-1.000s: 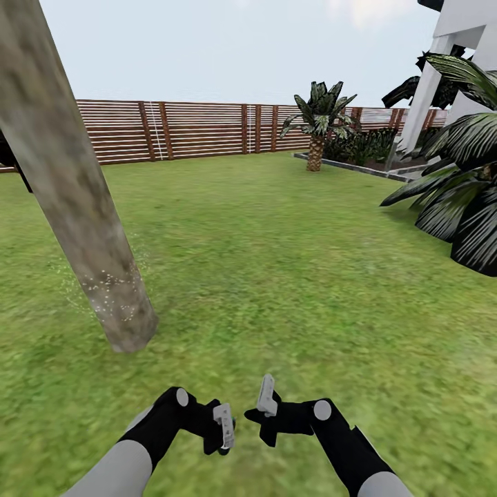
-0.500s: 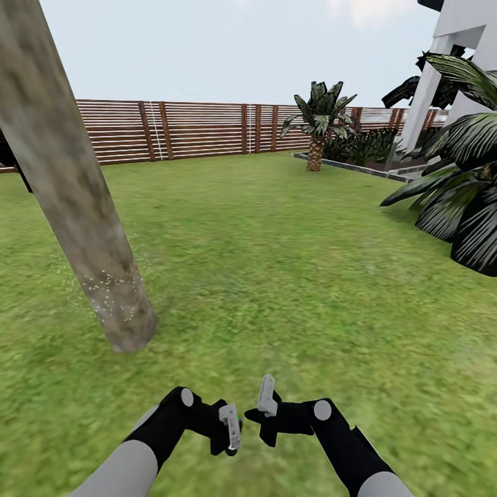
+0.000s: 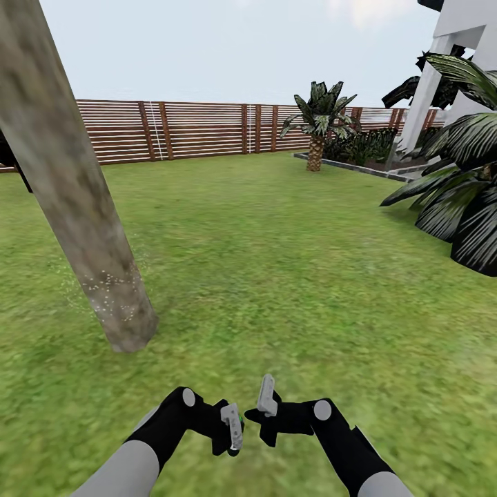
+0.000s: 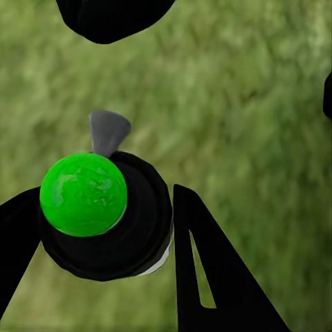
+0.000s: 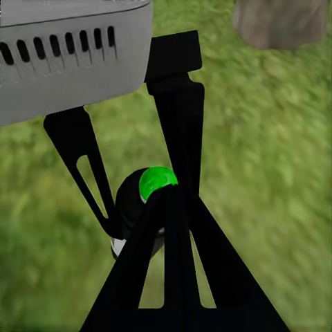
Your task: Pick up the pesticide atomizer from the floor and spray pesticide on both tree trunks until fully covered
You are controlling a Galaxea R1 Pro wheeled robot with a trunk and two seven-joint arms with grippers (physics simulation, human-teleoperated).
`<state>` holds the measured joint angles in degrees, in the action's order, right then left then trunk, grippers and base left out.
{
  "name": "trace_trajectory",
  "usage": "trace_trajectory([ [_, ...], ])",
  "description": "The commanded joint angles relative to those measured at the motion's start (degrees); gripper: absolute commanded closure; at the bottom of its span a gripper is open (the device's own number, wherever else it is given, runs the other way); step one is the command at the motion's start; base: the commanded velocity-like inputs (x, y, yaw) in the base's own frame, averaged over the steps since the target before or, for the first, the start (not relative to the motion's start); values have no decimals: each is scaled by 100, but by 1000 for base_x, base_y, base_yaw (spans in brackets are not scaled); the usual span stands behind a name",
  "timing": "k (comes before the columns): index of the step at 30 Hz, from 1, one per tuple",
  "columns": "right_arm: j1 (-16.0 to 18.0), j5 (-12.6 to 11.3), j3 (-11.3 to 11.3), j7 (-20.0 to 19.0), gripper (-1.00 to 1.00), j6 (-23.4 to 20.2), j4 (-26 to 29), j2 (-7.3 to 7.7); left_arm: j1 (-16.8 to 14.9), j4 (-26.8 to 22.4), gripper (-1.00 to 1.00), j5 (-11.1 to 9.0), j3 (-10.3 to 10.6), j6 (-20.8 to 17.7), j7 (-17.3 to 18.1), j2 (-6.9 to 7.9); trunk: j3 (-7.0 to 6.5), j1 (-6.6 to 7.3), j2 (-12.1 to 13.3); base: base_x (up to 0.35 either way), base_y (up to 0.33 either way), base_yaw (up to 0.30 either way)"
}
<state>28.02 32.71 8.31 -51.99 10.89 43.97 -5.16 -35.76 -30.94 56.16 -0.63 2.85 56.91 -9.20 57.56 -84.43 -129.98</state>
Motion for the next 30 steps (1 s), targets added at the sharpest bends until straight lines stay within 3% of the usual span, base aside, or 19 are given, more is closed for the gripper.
trace_trajectory([
  [1, 2, 60, -9, -4, 100, 45, 2, -2, -1, -8, 100, 39, -8, 31, 13, -3, 5, 1, -2, 0, 0, 0],
  [30, 2, 78, -14, -4, 100, 45, -38, 15, -1, -11, 100, 34, -8, 21, 233, -47, 5, 1, -2, 0, 0, 0],
])
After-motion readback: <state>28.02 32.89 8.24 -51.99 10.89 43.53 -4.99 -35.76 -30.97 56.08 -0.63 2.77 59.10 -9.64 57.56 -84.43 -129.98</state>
